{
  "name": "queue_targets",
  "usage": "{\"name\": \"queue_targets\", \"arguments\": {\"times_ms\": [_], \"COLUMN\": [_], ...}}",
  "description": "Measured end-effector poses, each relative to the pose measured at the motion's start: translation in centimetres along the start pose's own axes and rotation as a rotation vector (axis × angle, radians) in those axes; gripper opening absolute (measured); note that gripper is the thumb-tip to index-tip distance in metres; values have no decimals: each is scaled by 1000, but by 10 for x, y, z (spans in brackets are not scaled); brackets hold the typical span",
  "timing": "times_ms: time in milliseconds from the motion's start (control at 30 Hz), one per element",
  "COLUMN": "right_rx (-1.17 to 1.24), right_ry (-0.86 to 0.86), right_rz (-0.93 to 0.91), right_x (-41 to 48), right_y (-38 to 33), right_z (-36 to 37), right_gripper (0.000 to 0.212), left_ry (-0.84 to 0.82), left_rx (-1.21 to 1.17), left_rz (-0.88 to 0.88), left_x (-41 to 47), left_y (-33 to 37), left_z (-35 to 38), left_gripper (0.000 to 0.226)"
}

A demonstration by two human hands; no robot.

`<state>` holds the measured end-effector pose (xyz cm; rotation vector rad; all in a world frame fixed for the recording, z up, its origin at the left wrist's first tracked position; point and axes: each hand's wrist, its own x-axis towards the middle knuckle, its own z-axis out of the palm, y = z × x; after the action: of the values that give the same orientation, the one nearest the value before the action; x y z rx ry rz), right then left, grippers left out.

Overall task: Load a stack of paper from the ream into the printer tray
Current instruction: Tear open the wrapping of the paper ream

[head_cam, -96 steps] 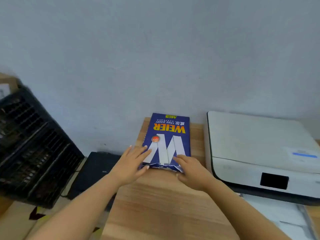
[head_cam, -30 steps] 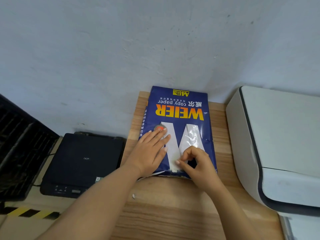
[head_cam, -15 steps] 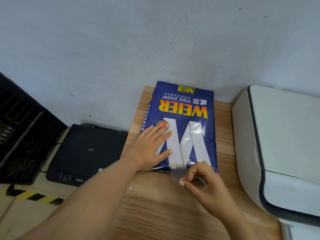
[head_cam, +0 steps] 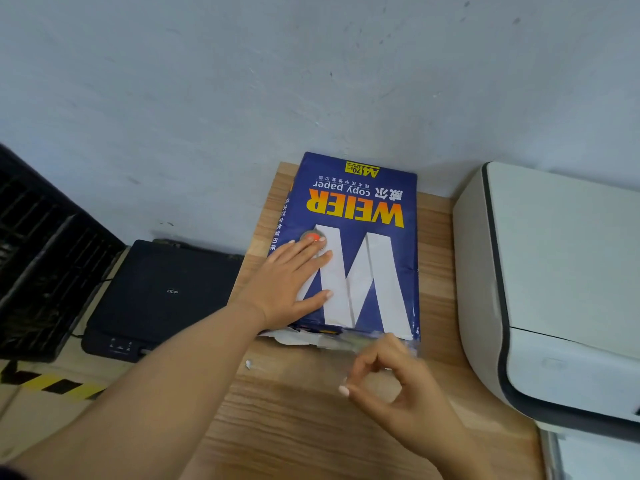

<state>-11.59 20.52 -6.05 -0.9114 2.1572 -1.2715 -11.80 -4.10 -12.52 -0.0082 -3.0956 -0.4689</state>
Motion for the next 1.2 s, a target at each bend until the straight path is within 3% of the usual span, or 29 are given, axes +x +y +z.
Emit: {"name": "queue_targets", "arguments": {"times_ms": [100,200,333,500,667,767,867,967,1067,1200], "right_rx": [27,100,-178,-481,-519,-479,-423,-370,-383,-403], "right_ry": [25,193,448,222,222,216,210,261,262,230], "right_rz": [-7,7,147,145,3,-52,-65,-53,-52,-167], "right_x": [-12,-17,1,26,32,34,39,48,52,42], "right_y": [-1,1,24,49,56,55,50,43,37,33], "right_z": [2,0,-10,-15,-20,-25,-30,-31,-27,-17], "right_gripper": [19,17,13,38,21,27,27,15,3,8], "left_ry": [0,-5,-18,-39,-132,-185,-171,-113,-126,-242], "left_rx": [2,5,38,57,6,-76,-195,-264,-321,-317], "left_rz": [1,7,9,-1,-12,17,120,192,85,-89], "left_x": [1,1,0,1,2,-3,-16,-21,-14,-8], "left_y": [0,0,0,1,3,9,16,19,20,21], "left_z": [2,2,1,0,-9,-22,-27,-21,-28,-36], "left_gripper": [66,67,69,75,96,103,88,55,35,34]}}
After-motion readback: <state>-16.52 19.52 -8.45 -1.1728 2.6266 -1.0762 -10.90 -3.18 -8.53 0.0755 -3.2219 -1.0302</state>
